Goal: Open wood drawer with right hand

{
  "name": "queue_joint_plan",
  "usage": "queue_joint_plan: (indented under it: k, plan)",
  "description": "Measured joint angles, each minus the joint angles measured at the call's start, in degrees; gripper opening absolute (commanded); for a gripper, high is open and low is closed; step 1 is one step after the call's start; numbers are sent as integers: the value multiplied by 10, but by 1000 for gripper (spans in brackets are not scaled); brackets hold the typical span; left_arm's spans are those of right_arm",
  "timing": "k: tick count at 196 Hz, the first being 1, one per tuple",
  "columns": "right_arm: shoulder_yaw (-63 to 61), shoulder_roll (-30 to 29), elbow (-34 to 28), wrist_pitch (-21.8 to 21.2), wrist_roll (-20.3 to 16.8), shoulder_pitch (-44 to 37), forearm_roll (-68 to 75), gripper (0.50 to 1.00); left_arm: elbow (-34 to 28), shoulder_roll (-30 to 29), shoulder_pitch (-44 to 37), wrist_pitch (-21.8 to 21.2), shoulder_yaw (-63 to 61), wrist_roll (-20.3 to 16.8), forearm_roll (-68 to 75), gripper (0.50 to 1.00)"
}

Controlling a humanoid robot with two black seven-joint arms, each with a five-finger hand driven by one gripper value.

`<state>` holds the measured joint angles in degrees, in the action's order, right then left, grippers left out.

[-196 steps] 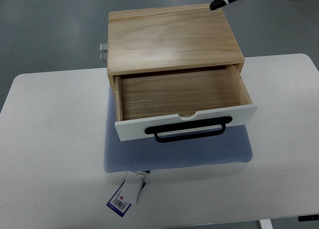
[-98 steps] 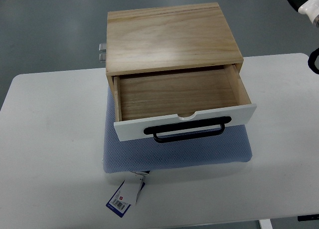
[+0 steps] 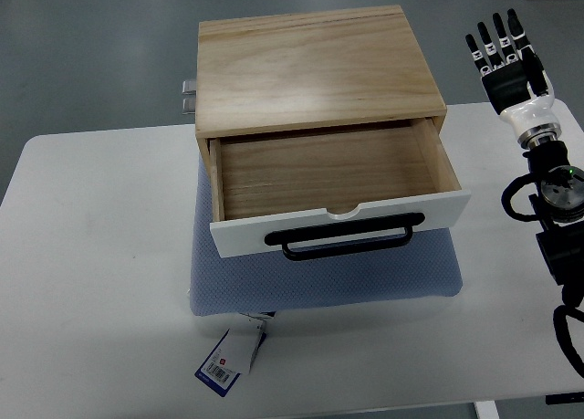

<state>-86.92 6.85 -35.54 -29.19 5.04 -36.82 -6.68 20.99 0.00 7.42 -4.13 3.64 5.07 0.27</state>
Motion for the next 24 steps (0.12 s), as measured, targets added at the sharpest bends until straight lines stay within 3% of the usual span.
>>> queue_joint_plan:
  k: [24]
  plan:
    - [1,-1,0,-1,0,4,-1,944,1,0,0,0,0,0,0,1000]
